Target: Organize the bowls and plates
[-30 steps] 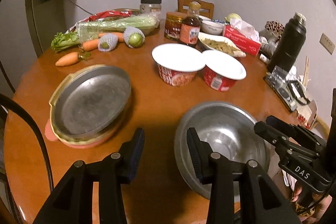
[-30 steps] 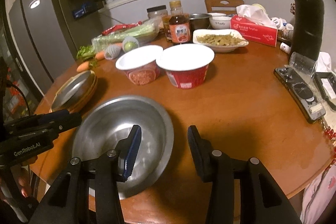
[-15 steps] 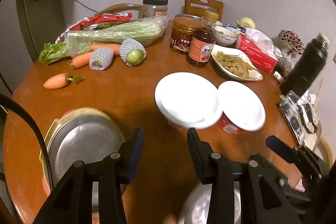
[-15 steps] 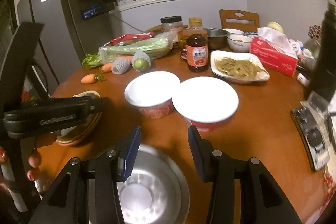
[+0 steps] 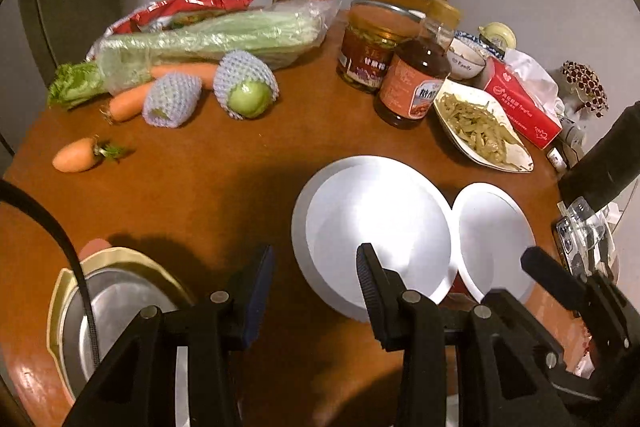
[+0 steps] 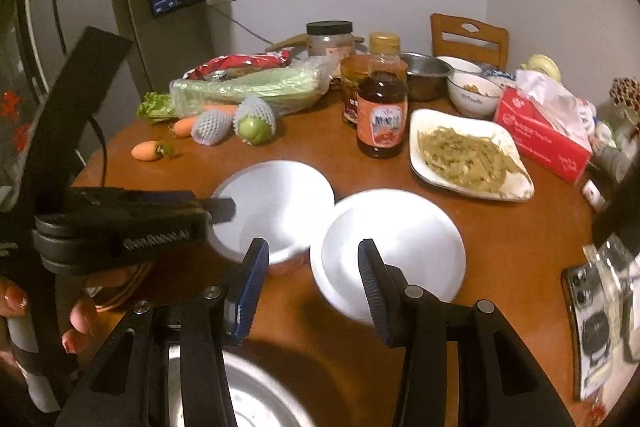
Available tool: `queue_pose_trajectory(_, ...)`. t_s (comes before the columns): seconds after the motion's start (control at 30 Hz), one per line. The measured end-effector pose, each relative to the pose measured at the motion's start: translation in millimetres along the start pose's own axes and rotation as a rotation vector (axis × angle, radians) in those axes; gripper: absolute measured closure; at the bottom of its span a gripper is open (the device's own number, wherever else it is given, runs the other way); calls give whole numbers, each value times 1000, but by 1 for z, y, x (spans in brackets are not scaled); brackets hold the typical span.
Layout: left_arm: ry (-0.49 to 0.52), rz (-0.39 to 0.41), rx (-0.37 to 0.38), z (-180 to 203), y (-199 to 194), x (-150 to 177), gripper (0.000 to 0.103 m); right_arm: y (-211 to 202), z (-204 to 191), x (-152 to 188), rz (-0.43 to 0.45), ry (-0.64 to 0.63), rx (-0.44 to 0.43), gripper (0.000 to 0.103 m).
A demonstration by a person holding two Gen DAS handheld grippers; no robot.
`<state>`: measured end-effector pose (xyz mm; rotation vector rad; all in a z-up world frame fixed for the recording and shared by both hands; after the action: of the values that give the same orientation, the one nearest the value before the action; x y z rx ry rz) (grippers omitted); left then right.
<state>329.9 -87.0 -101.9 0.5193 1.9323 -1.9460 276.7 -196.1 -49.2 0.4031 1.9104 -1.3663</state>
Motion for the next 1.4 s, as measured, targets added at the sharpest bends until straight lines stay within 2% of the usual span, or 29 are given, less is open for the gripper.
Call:
queue_pose_trajectory(0.1, 4, -24, -6, 1, 10, 0, 61, 7, 4, -7, -18, -19, 15, 55)
queue_pose_trajectory(0.17, 1, -54, -8, 1, 18, 3, 67, 11, 7, -11, -17, -29, 27, 55)
queue_pose_trajectory(0.2, -1, -67, -4, 2, 21, 4, 75, 13, 8, -12, -25, -33, 30, 55)
queue_pose_trajectory(0.3, 4, -80, 4, 2, 26, 6, 84, 20, 10, -13, -39, -43, 39, 55)
queue_pose_trajectory(0.5, 2, -70, -8, -6, 25, 5, 92, 33, 8, -13, -61, -64, 36, 55)
queue_pose_trajectory(0.83, 6, -64, 6, -18, 17, 14, 92, 49, -16, -6, -104, -92, -49, 55)
queue_pose_trajectory(0.93, 17, -58, 16, -17, 13, 18, 92, 54, -20, -3, -113, -118, -44, 55)
queue_pose_trajectory(1.2, -9, -36, 22, -19, 9, 19, 92, 60, -25, -2, -126, -133, -48, 64)
queue_pose_trajectory(1.4, -24, -2, 33, -21, -7, 16, 92, 50, -26, -2, -110, -82, -89, 65)
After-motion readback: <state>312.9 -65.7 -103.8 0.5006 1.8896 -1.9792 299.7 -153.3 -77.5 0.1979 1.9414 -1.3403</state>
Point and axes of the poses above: each gripper's, at about its wrist camera, not at the fingertips, and y roughly the way its jaws point, z to its right, x to its underside, the point moved 10 cm from there along y, roughly the way its jaws point, and after that the axes turned 10 degrees about -x, right-handed, at the moved point
